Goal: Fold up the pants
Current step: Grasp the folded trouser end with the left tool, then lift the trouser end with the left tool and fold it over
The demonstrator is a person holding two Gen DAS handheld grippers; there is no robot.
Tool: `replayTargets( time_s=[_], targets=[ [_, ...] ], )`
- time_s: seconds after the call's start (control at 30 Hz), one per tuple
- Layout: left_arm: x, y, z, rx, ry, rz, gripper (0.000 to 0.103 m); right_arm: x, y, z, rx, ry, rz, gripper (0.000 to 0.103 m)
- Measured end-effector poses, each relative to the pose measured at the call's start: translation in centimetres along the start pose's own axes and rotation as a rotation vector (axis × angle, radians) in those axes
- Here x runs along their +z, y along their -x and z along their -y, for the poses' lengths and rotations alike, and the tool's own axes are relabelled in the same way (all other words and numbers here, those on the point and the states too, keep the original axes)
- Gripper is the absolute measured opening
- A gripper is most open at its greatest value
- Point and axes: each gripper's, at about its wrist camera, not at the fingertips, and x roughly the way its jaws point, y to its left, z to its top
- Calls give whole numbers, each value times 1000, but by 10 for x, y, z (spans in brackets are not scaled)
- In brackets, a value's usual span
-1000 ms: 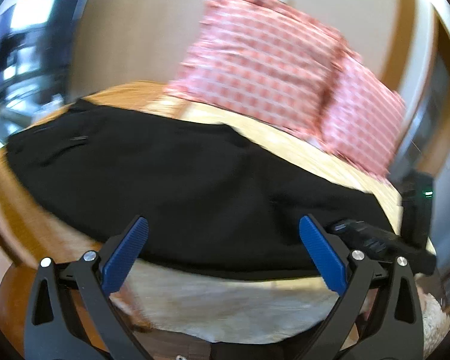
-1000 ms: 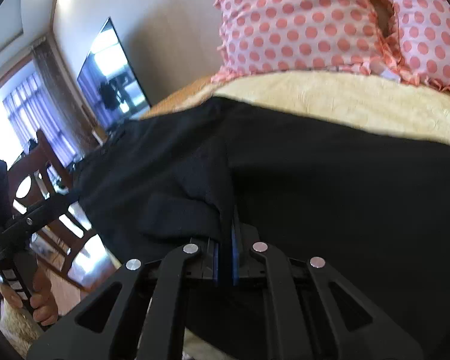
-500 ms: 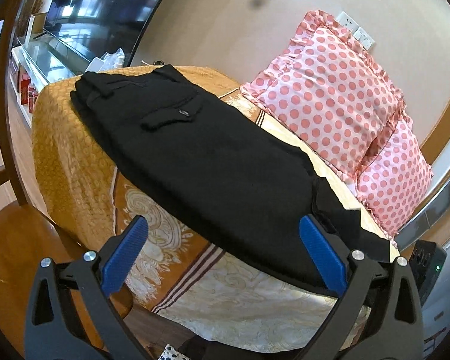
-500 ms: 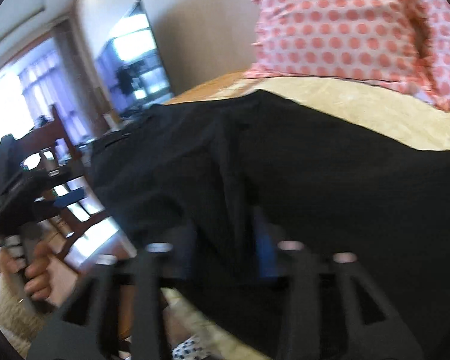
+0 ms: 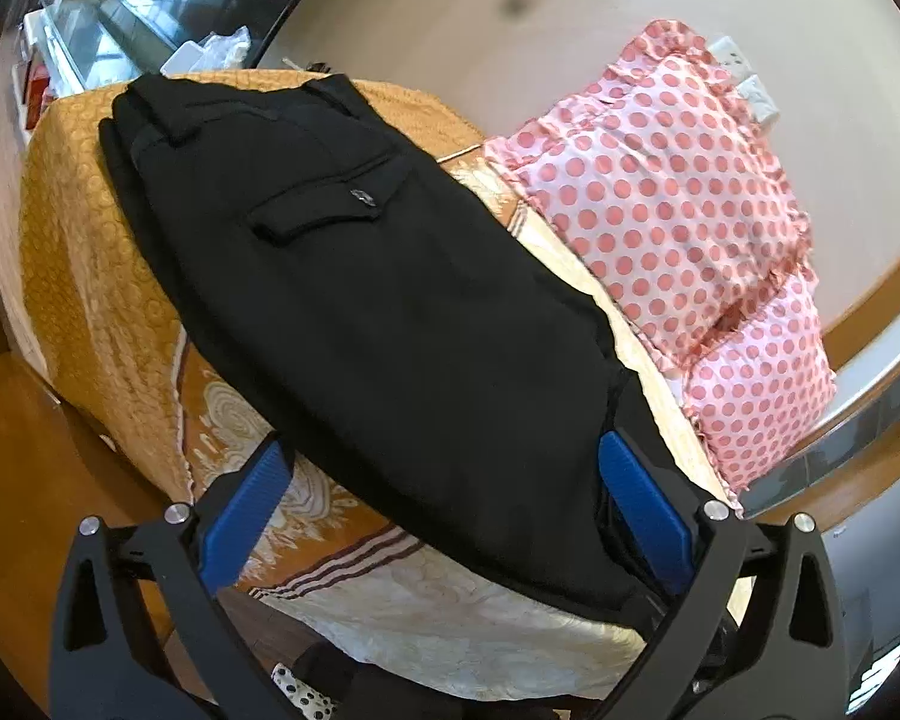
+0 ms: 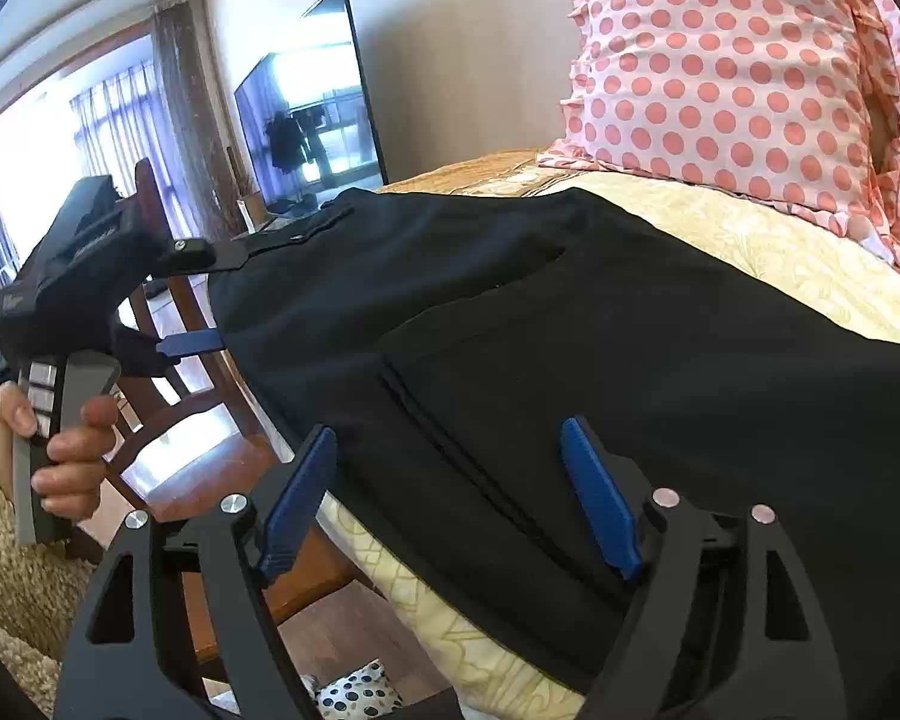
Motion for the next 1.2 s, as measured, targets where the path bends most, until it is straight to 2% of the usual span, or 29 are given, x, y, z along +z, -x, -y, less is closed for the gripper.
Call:
replayTargets(
  time_s=[0.23, 0.33, 0.47, 0.7, 0.8, 0.87, 0.9, 0.97, 1.1, 1.2],
  targets=[
    [9, 3, -5, -23, 71, -15, 101, 0, 0, 1, 8, -3, 4, 81],
    [15, 10, -6, -71, 88, 3, 101, 0, 0, 1, 7, 0, 6, 81],
    [27, 9, -7, -98, 112, 2, 101, -1, 0, 0, 6, 2, 11, 81],
    [55, 6, -31, 4, 209, 74, 100, -2, 0, -1, 1, 24, 18, 81],
    [62, 3, -37, 62, 230, 81, 90, -3, 0, -5, -14, 55, 18, 81],
    [63, 0, -35, 137, 216, 86, 66, -3, 4, -3, -2, 39, 25, 81],
    [64, 0, -34, 166, 207, 86, 59, -3, 8, 1, 23, 13, 33, 81],
    [64, -1, -34, 215, 195, 94, 33, -3, 17, 10, 61, -34, 50, 81],
    [66, 3, -29, 256, 152, 109, 21, -6, 39, 25, 54, -64, 84, 81],
    [66, 6, 1, 340, 38, 143, 17, -13, 57, 38, 58, -98, 113, 81]
  ],
)
